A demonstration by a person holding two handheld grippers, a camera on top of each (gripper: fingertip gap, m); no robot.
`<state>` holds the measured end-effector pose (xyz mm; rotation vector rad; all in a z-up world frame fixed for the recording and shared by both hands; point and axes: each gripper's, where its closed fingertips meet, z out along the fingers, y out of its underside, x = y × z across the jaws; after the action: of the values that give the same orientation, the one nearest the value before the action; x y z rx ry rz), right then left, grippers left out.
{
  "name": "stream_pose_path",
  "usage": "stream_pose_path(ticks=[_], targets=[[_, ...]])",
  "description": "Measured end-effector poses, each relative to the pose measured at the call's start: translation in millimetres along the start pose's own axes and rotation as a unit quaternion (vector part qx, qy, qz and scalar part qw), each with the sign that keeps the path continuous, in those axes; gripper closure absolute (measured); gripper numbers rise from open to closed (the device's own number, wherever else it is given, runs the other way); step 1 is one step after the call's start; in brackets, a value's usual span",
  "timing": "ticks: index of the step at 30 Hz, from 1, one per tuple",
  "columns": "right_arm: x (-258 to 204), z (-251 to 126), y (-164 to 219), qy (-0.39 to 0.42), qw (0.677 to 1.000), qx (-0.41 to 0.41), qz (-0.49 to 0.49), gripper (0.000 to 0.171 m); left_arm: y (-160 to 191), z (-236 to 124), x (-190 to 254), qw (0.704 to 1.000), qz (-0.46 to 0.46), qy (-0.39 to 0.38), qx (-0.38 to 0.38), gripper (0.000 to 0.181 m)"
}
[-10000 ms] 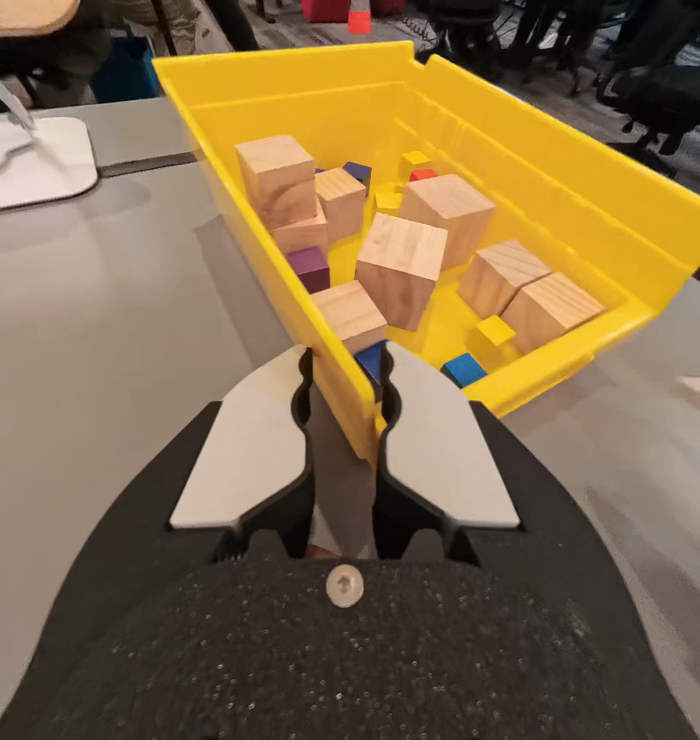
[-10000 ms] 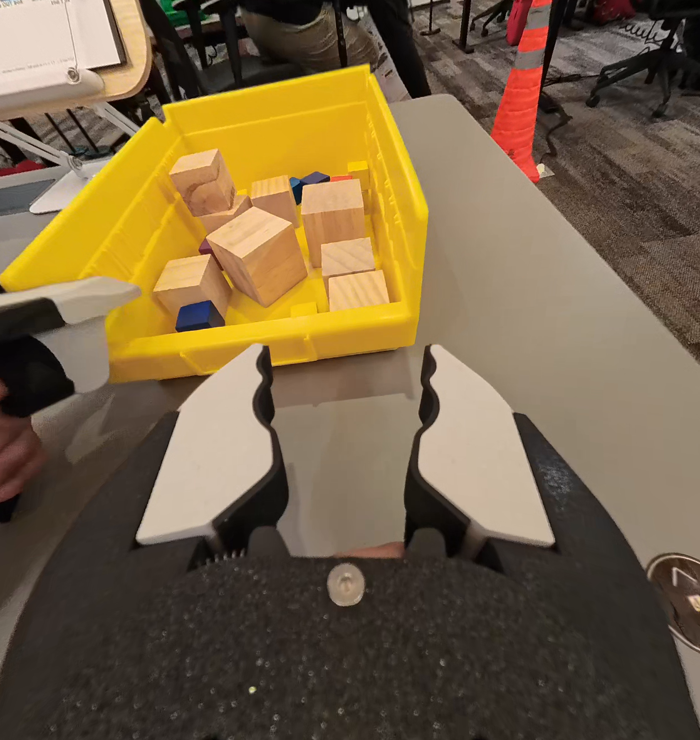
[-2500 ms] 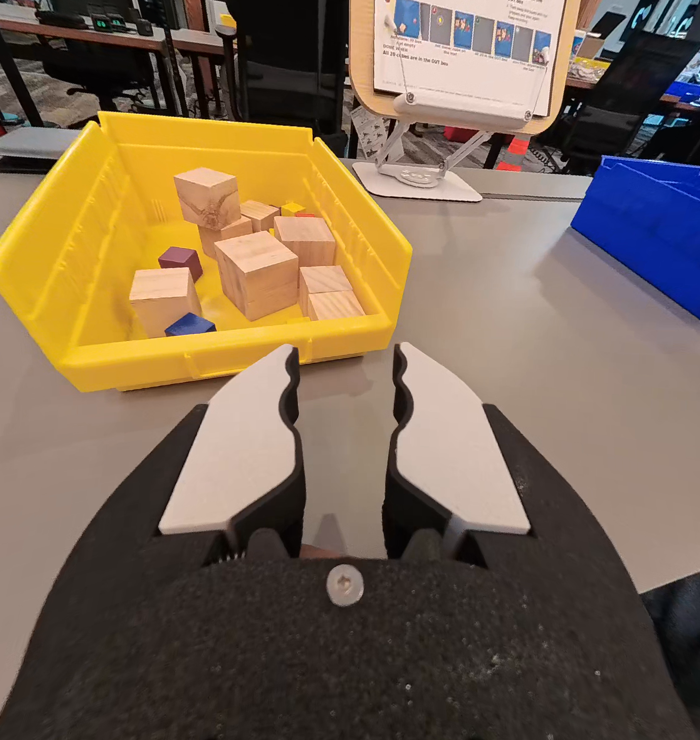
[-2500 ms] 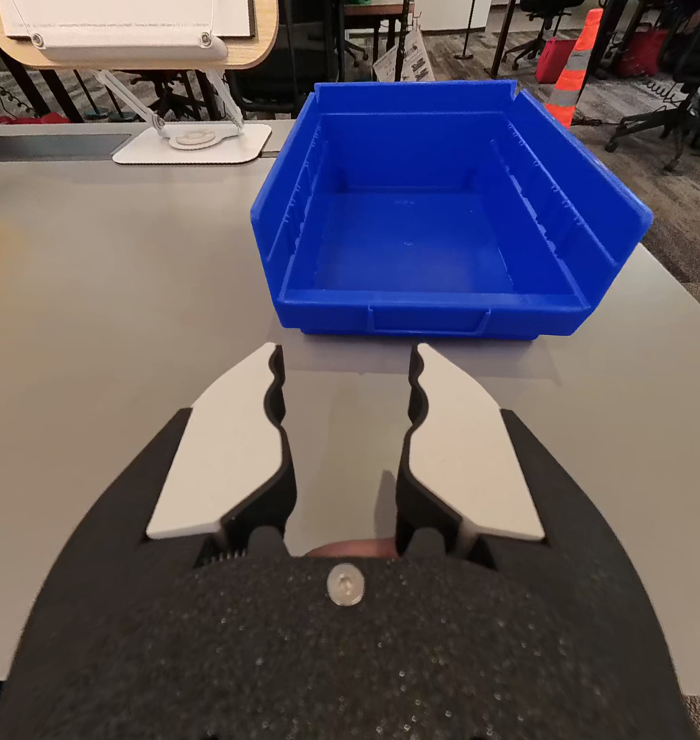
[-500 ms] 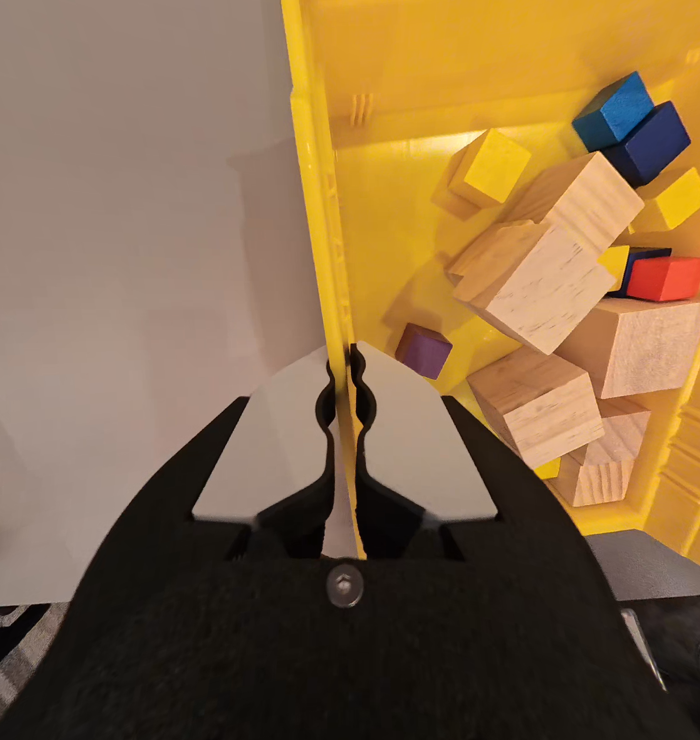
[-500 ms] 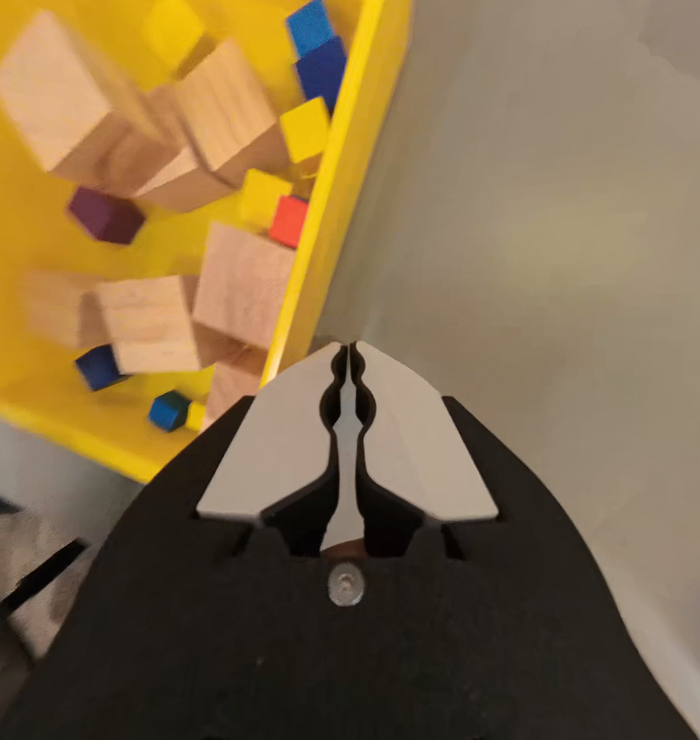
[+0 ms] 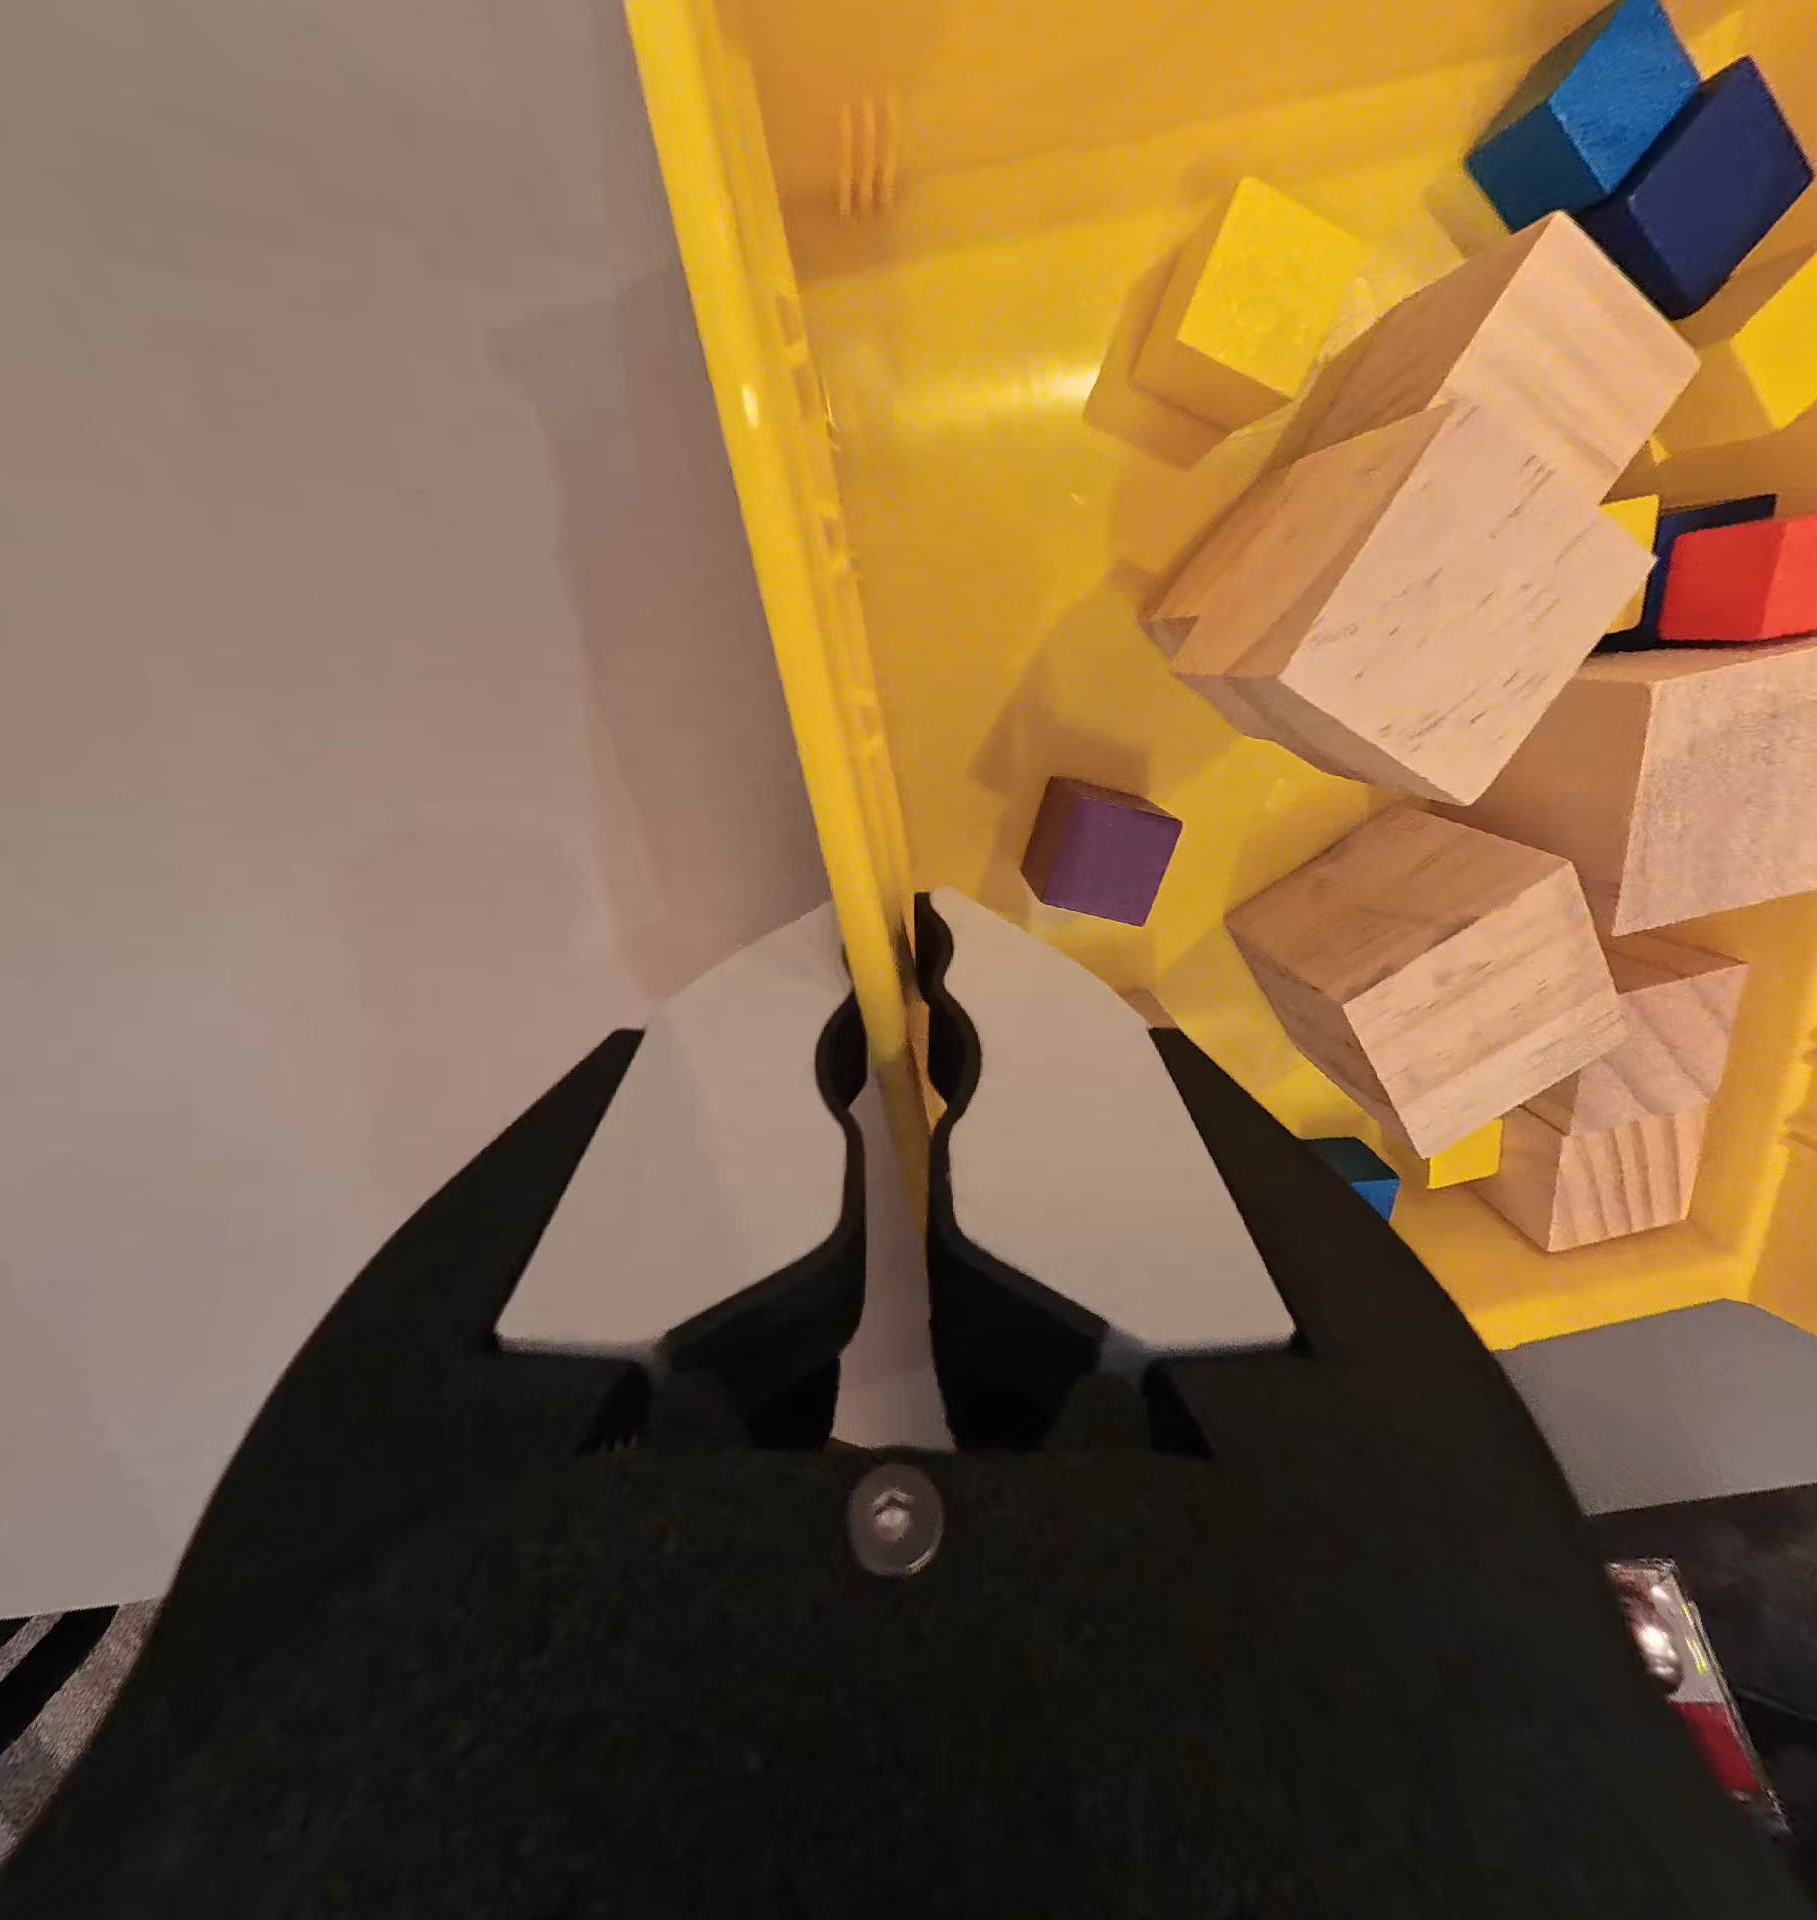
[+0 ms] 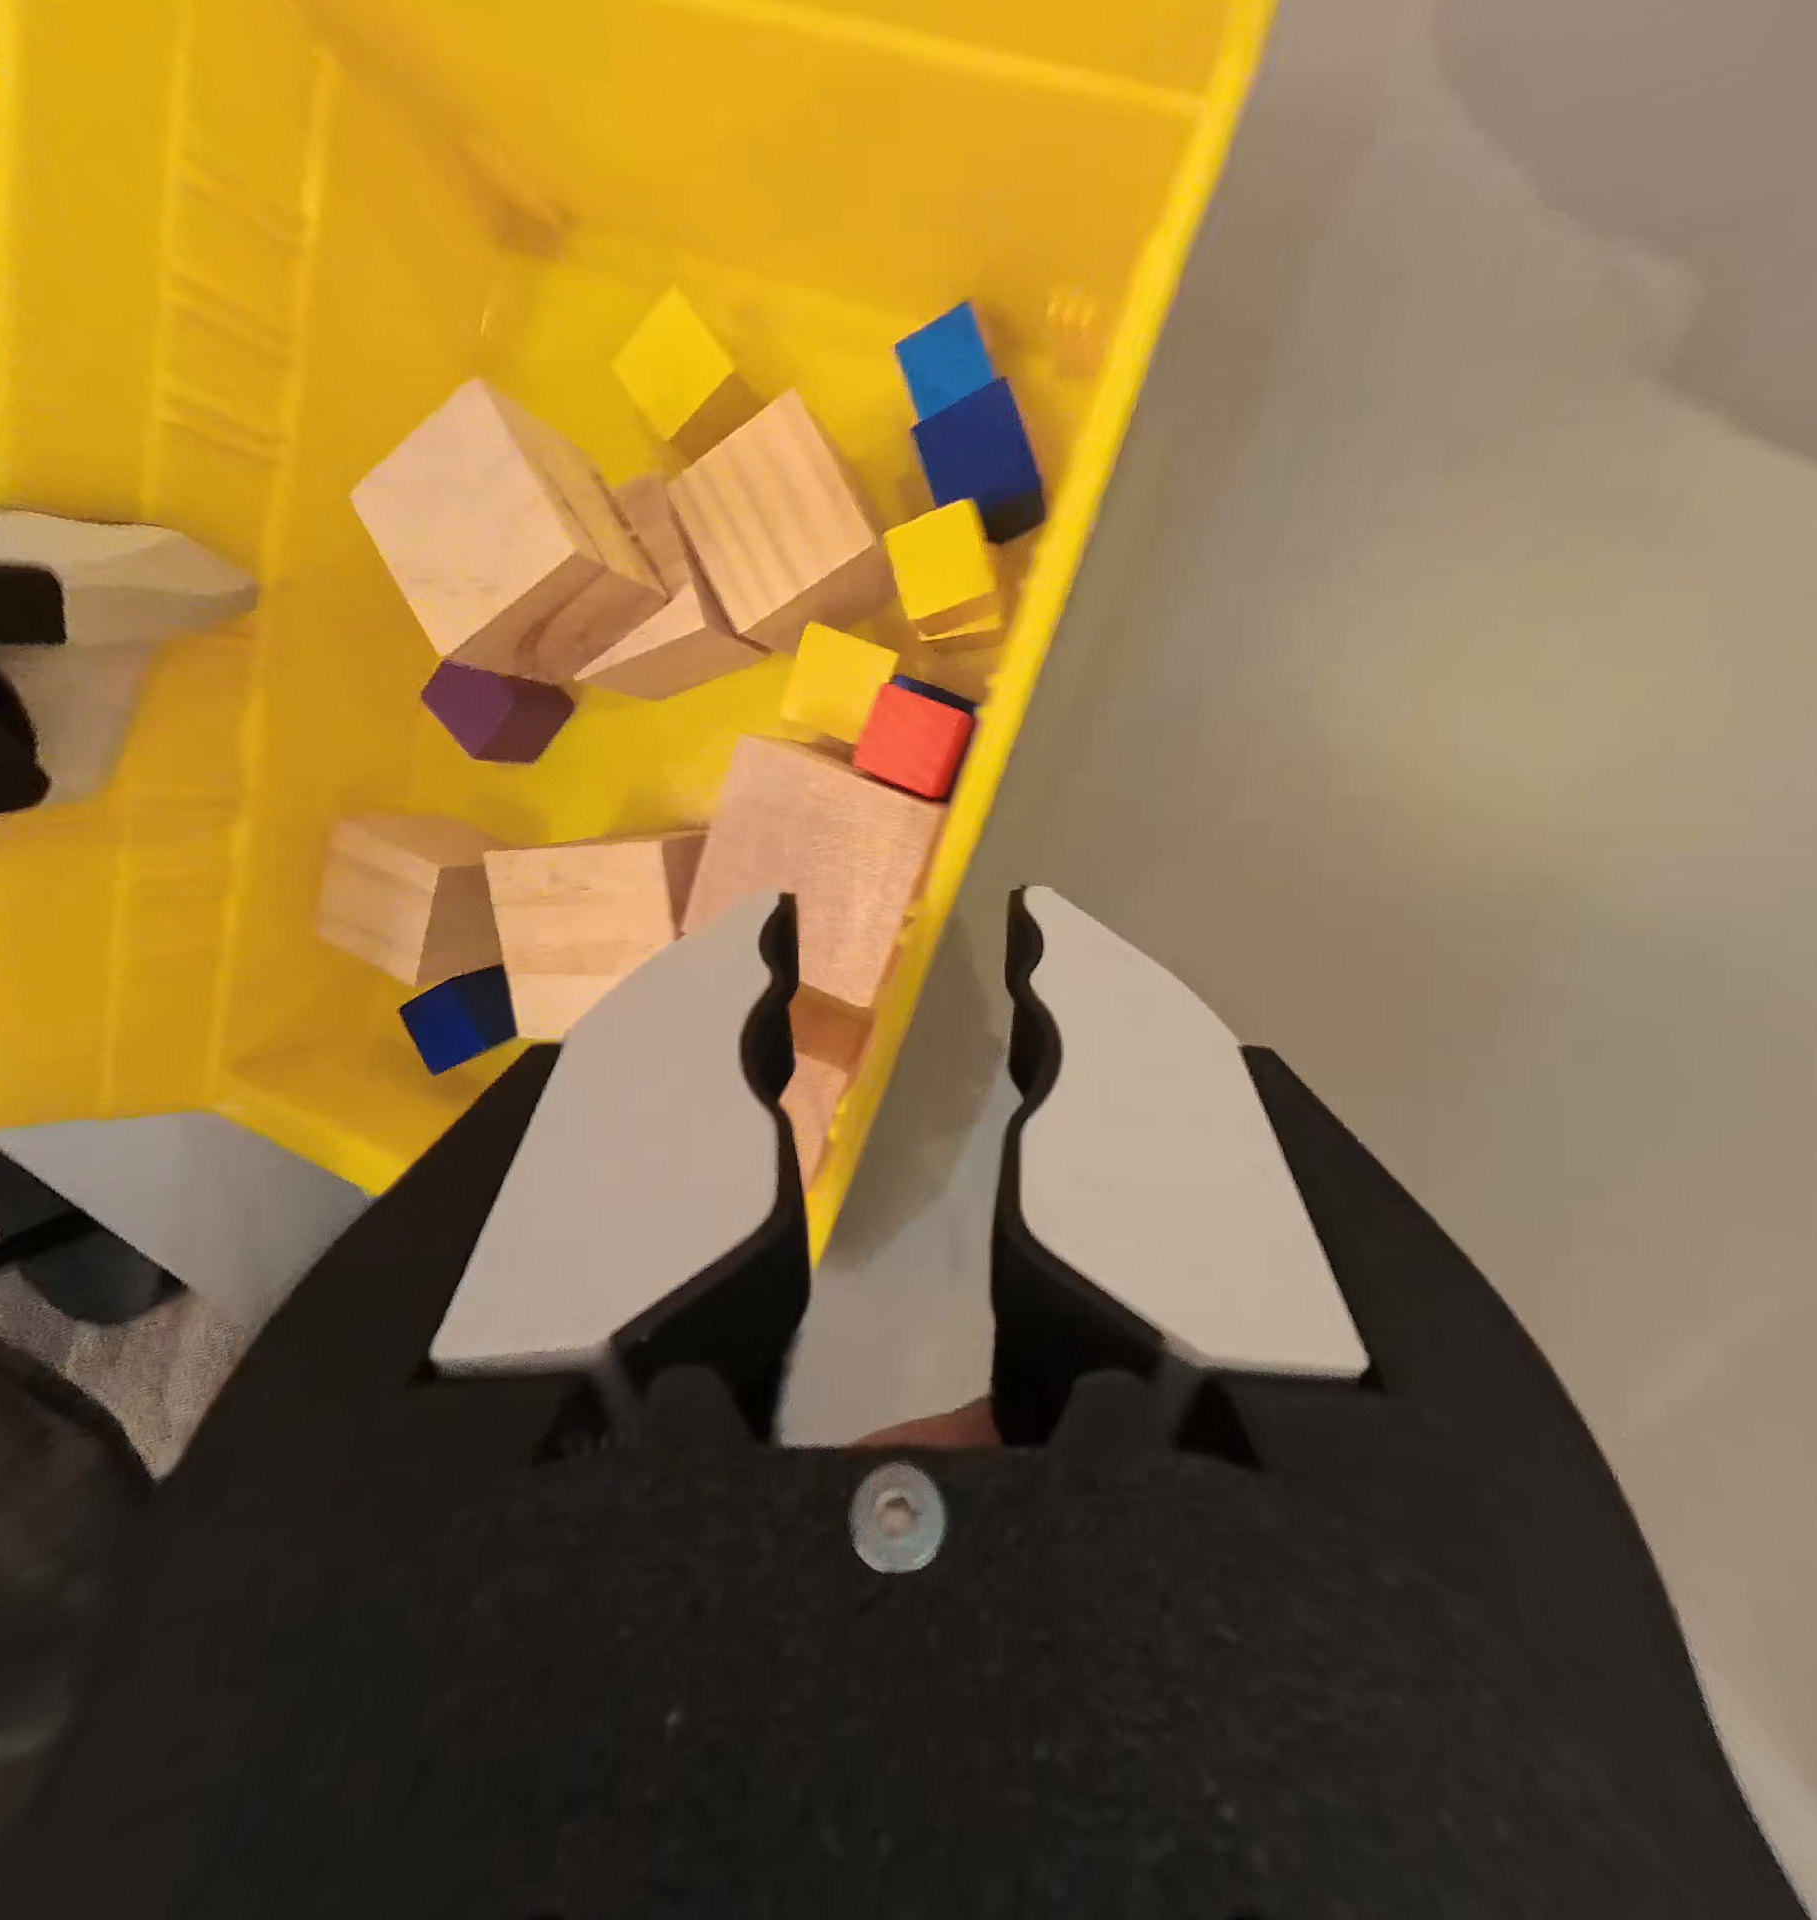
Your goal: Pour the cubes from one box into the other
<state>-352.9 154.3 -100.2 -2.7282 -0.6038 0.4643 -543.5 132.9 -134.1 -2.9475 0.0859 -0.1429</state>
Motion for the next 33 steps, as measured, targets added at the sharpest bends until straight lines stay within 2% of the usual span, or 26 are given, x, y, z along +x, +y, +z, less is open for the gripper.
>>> stream_pose_path(ticks=[1, 5, 8, 18, 22, 25, 29, 33], targets=[[-5, 2, -1, -0.006, 1.0, 0.0, -0.01, 0.129, 0, 0, 0, 1.0, -0.001, -0.001, -0.002, 0.175], [4, 18, 3, 0.041, 0.999, -0.025, -0.001, 0.138, 0, 0, 1, 1.0, -0.006, 0.002, -0.009, 0.176], [11, 28, 6, 0.054, 0.998, -0.035, 0.0, 0.164, 0, 0, 1, 1.0, -0.002, 0.001, -0.006, 0.176], [36, 13, 12, 0.086, 0.994, -0.063, 0.037, 0.168, 2, -8, 33, 0.999, 0.036, 0.026, 0.001, 0.176], [58, -23, 13, 0.09, 0.994, -0.063, 0.023, 0.167, -14, -27, 65, 0.998, 0.059, 0.032, 0.014, 0.176], [89, -66, 16, 0.104, 0.992, -0.059, 0.026, 0.167, -30, -44, 108, 0.995, 0.084, 0.038, 0.022, 0.176], [152, -135, 27, 0.126, 0.99, -0.034, 0.05, 0.167, -57, -68, 192, 0.99, 0.123, 0.061, 0.043, 0.176], [232, -203, 52, 0.153, 0.984, -0.015, 0.087, 0.167, -84, -84, 296, 0.981, 0.17, 0.073, 0.054, 0.176]])
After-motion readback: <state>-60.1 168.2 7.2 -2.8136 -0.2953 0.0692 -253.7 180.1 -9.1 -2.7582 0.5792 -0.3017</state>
